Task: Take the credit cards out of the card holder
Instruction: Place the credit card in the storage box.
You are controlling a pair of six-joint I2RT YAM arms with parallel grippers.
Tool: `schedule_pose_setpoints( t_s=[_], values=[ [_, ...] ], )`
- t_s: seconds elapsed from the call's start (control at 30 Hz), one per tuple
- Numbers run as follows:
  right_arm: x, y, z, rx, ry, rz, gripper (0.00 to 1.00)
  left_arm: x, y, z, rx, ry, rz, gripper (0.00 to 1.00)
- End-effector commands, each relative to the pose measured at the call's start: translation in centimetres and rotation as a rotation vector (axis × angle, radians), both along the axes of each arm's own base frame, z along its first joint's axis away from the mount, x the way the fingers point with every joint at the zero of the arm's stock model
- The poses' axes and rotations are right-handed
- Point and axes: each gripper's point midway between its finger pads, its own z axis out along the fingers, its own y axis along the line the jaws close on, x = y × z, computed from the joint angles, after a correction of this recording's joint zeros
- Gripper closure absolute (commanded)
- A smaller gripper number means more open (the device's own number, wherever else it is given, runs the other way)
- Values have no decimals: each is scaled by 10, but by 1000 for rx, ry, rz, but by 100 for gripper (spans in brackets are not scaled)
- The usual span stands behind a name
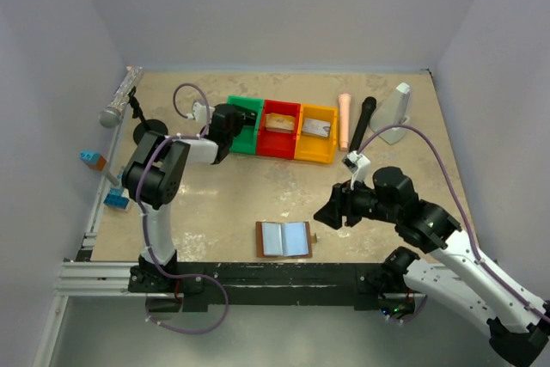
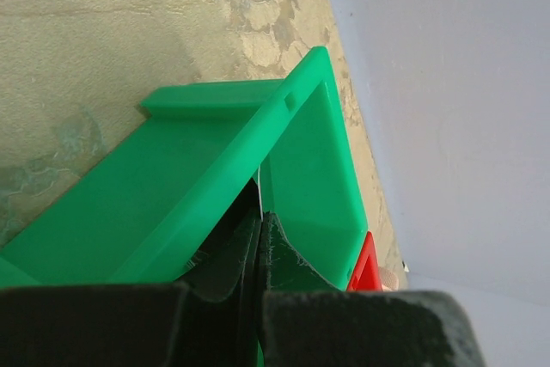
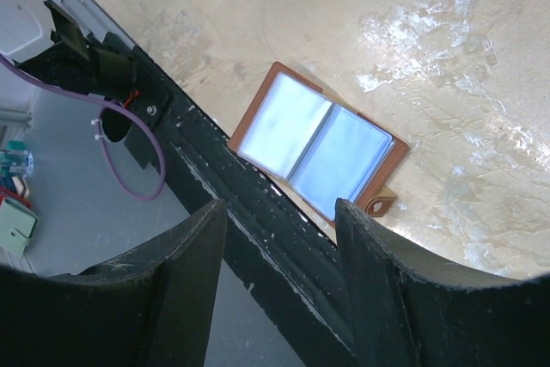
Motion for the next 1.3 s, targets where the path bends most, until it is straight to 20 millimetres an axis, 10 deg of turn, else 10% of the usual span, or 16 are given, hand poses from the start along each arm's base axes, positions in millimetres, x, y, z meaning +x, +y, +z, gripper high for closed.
schedule_pose_setpoints(
  t_s=[0.0, 1.27],
  values=[
    [8, 2, 13, 19, -44, -16, 43, 10, 3, -3, 3, 32, 1, 100],
    [12, 8, 9, 13, -22, -14, 42, -14, 24, -11, -14, 55, -53, 74]
  ],
)
